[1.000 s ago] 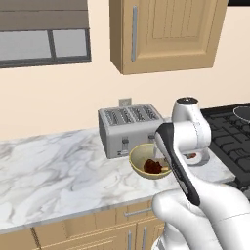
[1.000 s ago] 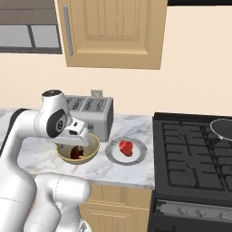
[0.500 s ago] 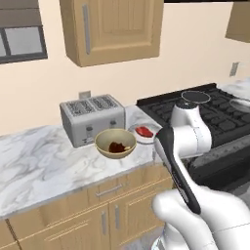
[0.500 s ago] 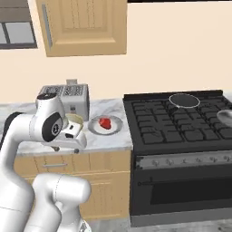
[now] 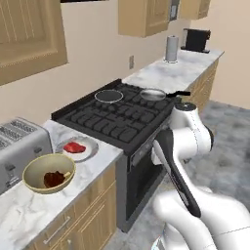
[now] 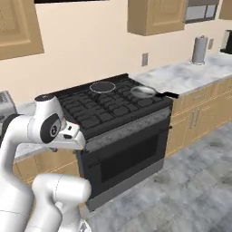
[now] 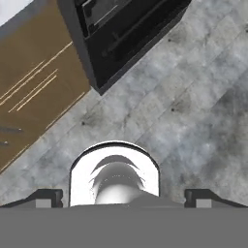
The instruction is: Place one of the steaks on the plate and the other in the bowl. Then place the bowl in the fridge.
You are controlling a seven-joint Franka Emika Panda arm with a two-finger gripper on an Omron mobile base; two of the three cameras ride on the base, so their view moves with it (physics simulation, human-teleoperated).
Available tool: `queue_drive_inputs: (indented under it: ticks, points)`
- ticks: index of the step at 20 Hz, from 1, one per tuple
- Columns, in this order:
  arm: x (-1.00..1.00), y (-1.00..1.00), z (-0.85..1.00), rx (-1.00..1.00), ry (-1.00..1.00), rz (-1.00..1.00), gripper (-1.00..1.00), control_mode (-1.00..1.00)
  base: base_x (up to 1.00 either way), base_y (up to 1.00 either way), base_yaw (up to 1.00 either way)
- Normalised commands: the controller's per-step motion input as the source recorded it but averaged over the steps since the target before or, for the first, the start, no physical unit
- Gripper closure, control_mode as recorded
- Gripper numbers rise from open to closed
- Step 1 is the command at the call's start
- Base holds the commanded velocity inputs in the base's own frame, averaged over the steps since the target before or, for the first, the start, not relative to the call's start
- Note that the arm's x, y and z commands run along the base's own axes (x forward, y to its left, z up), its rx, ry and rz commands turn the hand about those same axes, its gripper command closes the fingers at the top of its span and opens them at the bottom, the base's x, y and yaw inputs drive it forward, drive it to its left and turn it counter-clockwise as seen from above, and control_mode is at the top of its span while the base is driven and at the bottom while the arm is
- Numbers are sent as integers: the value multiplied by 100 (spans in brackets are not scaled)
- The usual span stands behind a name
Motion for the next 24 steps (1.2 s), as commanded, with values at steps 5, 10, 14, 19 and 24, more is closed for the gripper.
queue_drive_inputs:
  ticks: [5,10,14,19,24]
  points:
    - [0,0,0,0,0,0,-100,100,-6,-37,-76]
    - [0,0,0,0,0,0,-100,100,-2,-44,-80]
    - [0,0,0,0,0,0,-100,100,0,-51,-86]
    - [0,0,0,0,0,0,-100,100,0,-44,-89]
    - [0,0,0,0,0,0,-100,100,0,-39,-88]
